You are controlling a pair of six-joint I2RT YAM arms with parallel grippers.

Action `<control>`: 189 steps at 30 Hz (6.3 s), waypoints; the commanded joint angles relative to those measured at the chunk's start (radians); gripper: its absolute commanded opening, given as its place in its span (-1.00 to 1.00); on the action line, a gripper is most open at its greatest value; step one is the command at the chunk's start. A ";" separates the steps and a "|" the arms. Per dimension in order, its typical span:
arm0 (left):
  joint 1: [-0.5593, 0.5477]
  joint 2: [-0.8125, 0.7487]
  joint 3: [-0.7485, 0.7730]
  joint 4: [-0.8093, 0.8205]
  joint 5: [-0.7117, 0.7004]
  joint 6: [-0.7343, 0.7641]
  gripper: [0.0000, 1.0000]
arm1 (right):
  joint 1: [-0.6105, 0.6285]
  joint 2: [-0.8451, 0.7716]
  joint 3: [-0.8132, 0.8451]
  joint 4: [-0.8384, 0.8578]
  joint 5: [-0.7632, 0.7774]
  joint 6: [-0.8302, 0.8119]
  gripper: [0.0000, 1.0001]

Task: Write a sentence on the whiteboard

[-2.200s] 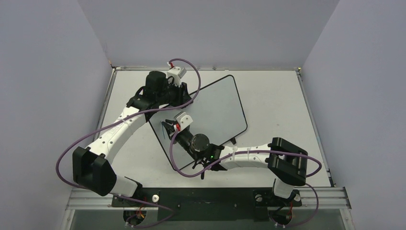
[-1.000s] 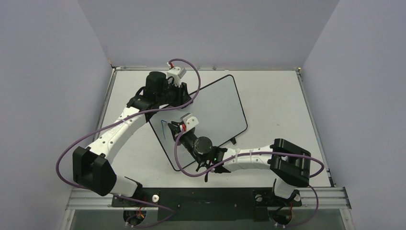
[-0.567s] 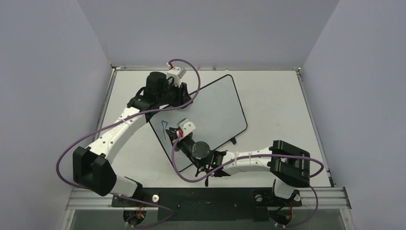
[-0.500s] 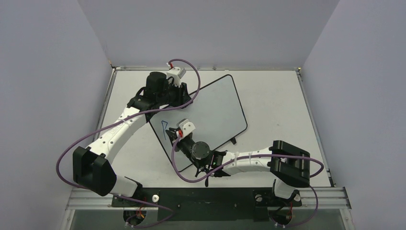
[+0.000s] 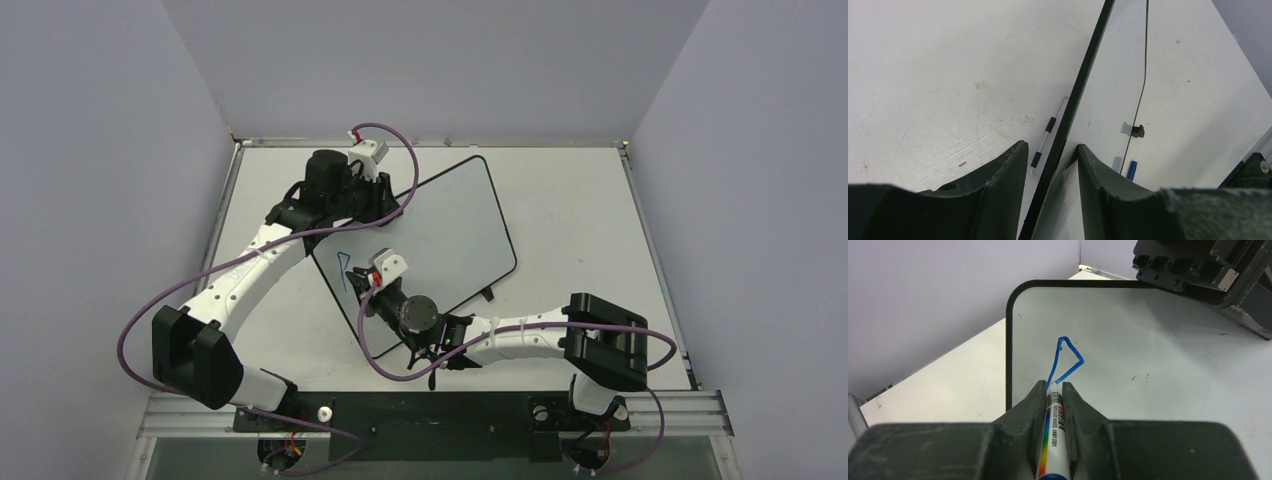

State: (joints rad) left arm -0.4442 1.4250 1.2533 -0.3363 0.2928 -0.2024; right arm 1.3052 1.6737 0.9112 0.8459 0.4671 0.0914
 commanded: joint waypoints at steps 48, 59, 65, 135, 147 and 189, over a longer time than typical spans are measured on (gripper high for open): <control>-0.004 -0.048 0.022 0.095 -0.070 0.009 -1.00 | -0.055 -0.120 0.034 -0.072 0.004 -0.078 -1.00; -0.004 -0.047 0.022 0.094 -0.068 0.011 -1.00 | -0.067 -0.080 0.055 -0.079 -0.015 -0.060 -1.00; -0.004 -0.050 0.021 0.095 -0.064 0.012 -1.00 | -0.066 -0.065 0.044 -0.083 -0.015 -0.049 -1.00; -0.004 -0.048 0.026 0.089 -0.064 0.015 -1.00 | -0.080 -0.054 0.123 -0.125 0.000 -0.015 -1.00; -0.004 -0.046 0.025 0.090 -0.064 0.014 -1.00 | -0.084 -0.053 0.084 -0.127 0.011 0.008 -1.00; -0.004 -0.062 0.022 0.089 -0.078 0.016 -1.00 | -0.046 -0.234 0.040 -0.244 0.067 0.050 -1.00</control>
State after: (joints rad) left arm -0.4511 1.4250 1.2514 -0.3325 0.2646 -0.2020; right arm 1.2503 1.4754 0.9779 0.5888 0.5102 0.1043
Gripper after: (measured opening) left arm 0.372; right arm 0.106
